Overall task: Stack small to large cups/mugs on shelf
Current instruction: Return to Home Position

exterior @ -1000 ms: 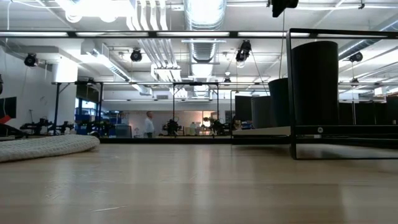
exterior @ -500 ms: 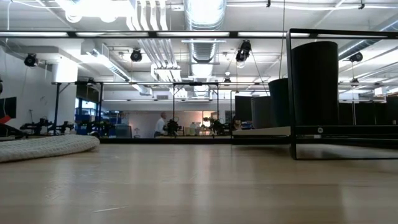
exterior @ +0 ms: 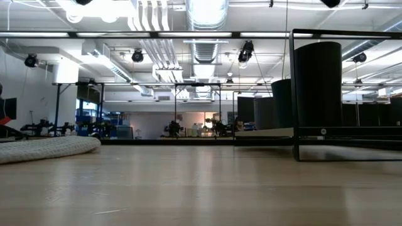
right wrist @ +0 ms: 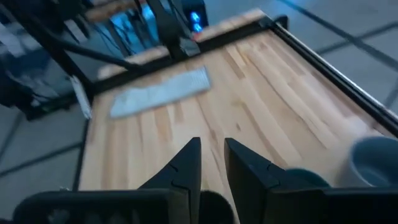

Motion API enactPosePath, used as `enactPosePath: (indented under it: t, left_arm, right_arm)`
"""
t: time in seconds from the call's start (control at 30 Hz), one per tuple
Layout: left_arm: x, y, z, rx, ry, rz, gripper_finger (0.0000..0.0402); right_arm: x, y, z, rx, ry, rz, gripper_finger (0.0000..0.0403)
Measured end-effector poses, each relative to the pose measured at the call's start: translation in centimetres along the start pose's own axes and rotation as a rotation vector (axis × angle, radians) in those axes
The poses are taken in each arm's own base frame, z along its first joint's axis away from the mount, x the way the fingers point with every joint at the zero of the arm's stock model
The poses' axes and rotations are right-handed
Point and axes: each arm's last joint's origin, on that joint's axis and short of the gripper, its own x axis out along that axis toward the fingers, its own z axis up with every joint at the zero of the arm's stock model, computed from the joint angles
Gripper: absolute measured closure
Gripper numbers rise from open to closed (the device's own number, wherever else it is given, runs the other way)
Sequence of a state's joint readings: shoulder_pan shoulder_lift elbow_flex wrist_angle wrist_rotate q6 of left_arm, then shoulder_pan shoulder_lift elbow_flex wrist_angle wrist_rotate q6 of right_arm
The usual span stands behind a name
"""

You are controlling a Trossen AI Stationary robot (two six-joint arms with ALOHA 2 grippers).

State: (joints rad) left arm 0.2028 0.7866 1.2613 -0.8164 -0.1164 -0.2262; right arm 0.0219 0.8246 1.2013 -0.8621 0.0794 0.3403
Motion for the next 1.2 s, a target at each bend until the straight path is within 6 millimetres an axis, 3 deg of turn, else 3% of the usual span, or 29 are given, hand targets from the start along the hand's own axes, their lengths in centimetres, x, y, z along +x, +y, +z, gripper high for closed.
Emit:
enactPosePath:
  t: [0.27, 0.5, 0.63, 0.83, 1.2]
  left_arm:
    - [1.2, 1.4, -7.0, -0.079, -0.184, -0.064, 0.0402]
    - [1.4, 2.2, -11.2, -0.097, -0.406, -0.168, 0.0402]
    - [1.7, 2.7, -13.5, -0.141, -0.409, -0.177, 0.0402]
    - [1.7, 3.2, -15.3, -0.174, -0.432, -0.191, 0.0402]
    - [2.7, 3.8, -18.7, -0.197, -0.416, -0.193, 0.0402]
  right_arm:
    - [0.7, -1.4, -4.3, 0.013, -0.182, 0.096, 0.0337]
    - [1.3, -2.6, -7.9, 0.027, -0.376, 0.164, 0.0337]
    - [2.5, -3.3, -10.0, 0.032, -0.45, 0.19, 0.0337]
    - [4.1, -4.2, -13.0, 0.05, -0.504, 0.206, 0.0337]
    - [5.2, -5.3, -16.2, 0.111, -0.611, 0.235, 0.0337]
